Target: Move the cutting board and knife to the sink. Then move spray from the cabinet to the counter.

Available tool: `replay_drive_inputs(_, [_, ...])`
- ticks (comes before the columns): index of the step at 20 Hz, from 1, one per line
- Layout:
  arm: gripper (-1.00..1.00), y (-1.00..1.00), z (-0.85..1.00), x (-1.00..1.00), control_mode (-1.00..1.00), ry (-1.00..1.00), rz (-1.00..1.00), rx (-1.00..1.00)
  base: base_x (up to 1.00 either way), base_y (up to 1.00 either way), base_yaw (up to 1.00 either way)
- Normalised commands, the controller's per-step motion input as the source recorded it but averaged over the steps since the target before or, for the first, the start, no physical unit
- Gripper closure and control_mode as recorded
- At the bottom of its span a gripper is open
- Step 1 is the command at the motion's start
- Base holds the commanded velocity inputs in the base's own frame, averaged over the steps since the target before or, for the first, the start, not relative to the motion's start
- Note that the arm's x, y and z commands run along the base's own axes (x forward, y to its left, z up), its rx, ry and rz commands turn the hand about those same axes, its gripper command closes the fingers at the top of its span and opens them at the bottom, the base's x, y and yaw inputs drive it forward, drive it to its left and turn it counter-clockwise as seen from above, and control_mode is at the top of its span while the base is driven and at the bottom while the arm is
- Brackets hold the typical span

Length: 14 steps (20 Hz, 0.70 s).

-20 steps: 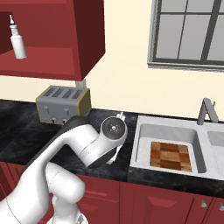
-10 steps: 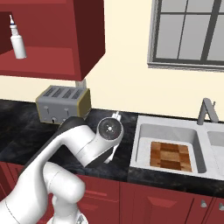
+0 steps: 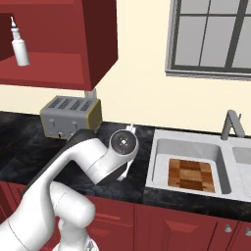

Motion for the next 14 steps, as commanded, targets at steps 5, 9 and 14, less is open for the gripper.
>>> replay_drive_inputs(5, [-1.0, 0.0, 0.0, 0.0, 1.0, 0.0, 0.0, 0.0, -0.39, -0.17, 0.0])
replay_drive_inputs(9, [-1.0, 0.0, 0.0, 0.0, 1.0, 0.0, 0.0, 0.0, -0.6, -0.27, 0.0])
replay_drive_inputs(14, [-1.0, 0.0, 0.0, 0.0, 1.0, 0.0, 0.0, 0.0, -0.63, -0.35, 0.0])
